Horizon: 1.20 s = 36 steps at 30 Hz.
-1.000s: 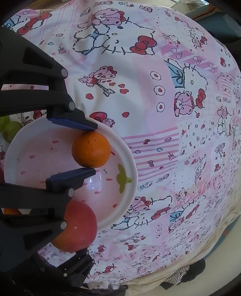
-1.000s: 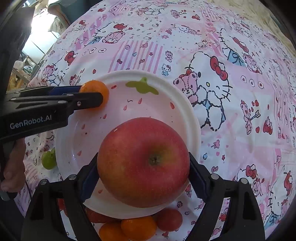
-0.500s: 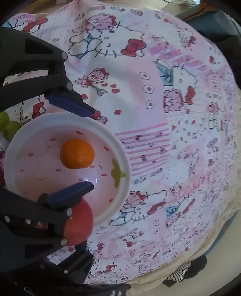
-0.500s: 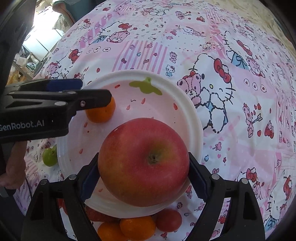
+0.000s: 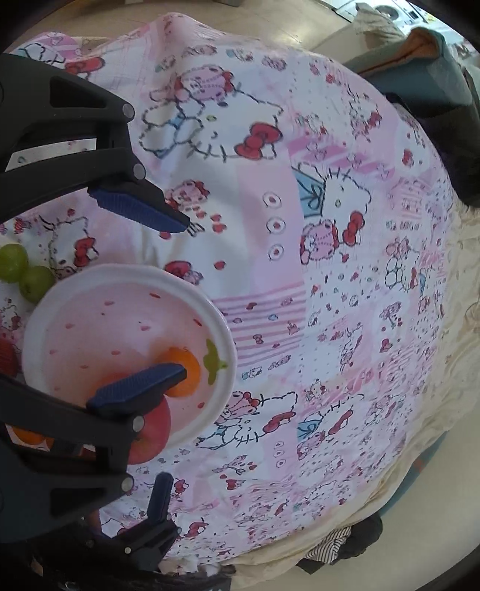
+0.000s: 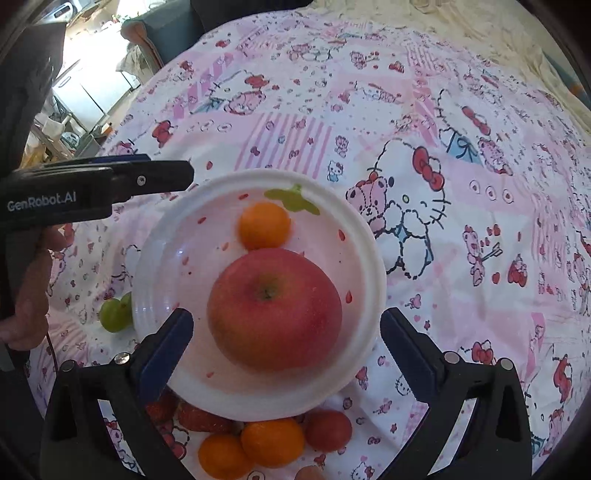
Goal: Organize fruits
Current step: 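Withdraw both open tools from the plate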
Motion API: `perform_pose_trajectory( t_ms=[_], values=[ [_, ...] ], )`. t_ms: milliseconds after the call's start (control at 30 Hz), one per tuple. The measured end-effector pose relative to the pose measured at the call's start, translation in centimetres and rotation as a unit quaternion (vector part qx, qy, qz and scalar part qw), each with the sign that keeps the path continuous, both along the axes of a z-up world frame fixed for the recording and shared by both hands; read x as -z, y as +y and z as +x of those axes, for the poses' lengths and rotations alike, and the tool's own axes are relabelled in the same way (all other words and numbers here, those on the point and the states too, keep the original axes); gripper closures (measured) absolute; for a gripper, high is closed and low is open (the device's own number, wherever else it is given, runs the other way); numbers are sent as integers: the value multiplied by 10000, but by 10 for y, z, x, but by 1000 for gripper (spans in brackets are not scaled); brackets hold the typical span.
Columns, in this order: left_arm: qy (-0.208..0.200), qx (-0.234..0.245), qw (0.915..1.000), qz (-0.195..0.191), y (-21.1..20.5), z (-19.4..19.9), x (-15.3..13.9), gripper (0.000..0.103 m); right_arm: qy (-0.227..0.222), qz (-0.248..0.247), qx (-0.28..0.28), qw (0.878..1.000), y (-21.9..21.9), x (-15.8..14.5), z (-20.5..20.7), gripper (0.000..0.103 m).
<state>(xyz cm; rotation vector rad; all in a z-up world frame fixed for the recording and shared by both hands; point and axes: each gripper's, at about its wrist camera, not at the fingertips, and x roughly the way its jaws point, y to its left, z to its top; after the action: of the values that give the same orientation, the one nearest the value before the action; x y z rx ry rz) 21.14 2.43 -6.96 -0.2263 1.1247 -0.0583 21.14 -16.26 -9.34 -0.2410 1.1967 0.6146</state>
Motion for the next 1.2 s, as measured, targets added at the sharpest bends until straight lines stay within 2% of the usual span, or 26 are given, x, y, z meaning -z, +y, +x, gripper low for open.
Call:
perform_pose_trajectory(
  t_ms=[133,267,567,700,833,967,1100,1200],
  values=[
    [-32,-93,9999,-22,5,-18,-9,21,-224,90,-34,9997,2,-19,-15,0],
    [-203,-121,9996,145,9,-41,-23,18,-488,173,-102,9986,1,-38,-35,0],
    [-256,-434,9986,166,33,-100,-39,18,-820,375,201,9957,-17,-70,-82,0],
    [-199,-587,9979,197,45,-126,-39,18,-907,544,700,9919,-35,-82,-98,0],
    [39,-613,9980,130,50,-141,-27,18,-669,961,1293,9847,-58,-84,-110,0],
    [388,-424,9980,246,41,-143,-9,18,-262,1289,1772,9753,-75,-75,-121,0],
    [683,-287,9970,232,32,-137,9,19,-123,1223,1875,9745,-78,-65,-130,0],
    [808,-178,9962,261,25,-135,19,25,-140,1111,1922,9749,-81,-61,-131,0]
  ],
)
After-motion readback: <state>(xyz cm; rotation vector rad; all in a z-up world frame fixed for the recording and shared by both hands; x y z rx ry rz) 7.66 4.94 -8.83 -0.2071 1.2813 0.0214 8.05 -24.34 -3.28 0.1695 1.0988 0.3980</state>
